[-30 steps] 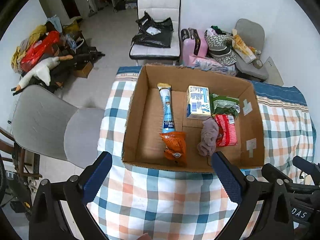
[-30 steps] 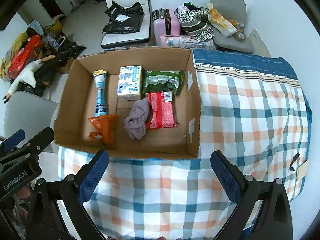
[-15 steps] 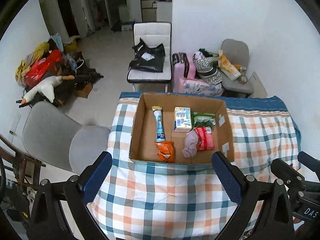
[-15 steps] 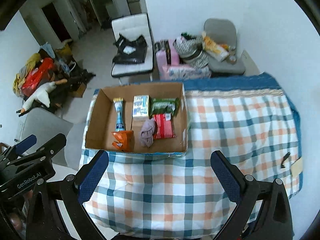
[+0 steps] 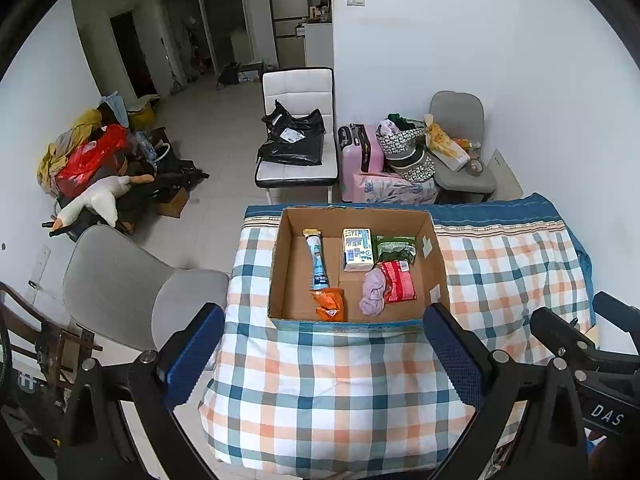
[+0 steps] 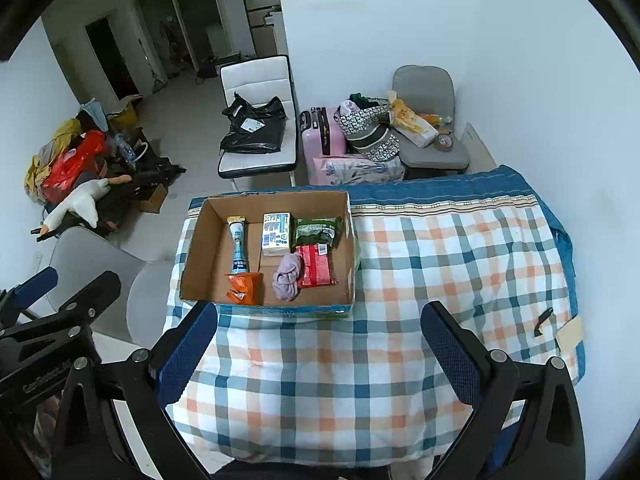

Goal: Organize soft objects

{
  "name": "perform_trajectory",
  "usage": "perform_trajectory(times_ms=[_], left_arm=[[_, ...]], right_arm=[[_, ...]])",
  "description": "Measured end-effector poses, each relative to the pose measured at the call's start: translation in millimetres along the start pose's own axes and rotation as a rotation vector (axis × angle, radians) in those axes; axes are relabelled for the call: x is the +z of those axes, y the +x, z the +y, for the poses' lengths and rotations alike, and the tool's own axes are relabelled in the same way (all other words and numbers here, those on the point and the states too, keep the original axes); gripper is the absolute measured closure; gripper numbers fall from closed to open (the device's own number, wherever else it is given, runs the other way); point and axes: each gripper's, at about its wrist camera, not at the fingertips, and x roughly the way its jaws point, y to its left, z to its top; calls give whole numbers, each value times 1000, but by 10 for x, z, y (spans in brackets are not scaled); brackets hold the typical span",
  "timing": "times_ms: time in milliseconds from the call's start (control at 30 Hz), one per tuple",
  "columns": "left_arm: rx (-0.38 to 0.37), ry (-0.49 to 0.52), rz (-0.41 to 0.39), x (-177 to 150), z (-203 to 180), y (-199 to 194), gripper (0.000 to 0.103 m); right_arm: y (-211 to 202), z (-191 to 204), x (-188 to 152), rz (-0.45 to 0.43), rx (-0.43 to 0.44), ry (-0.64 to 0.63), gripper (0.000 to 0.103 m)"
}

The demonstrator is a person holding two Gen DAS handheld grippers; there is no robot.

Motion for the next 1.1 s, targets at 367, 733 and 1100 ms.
perform_trajectory(times_ms=[367,733,1100], left_arm=[[5,-3,-13,-32,3,-126,1],[-2,-2,-1,-69,-44,-132,1],[2,-2,13,-78,-61,-101,1]], right_arm=[[-98,-42,-22,-6,-23,15,0],[-125,-71,-42,-12,-57,35,0],[-102,-140,-89,-7,-79,54,0]])
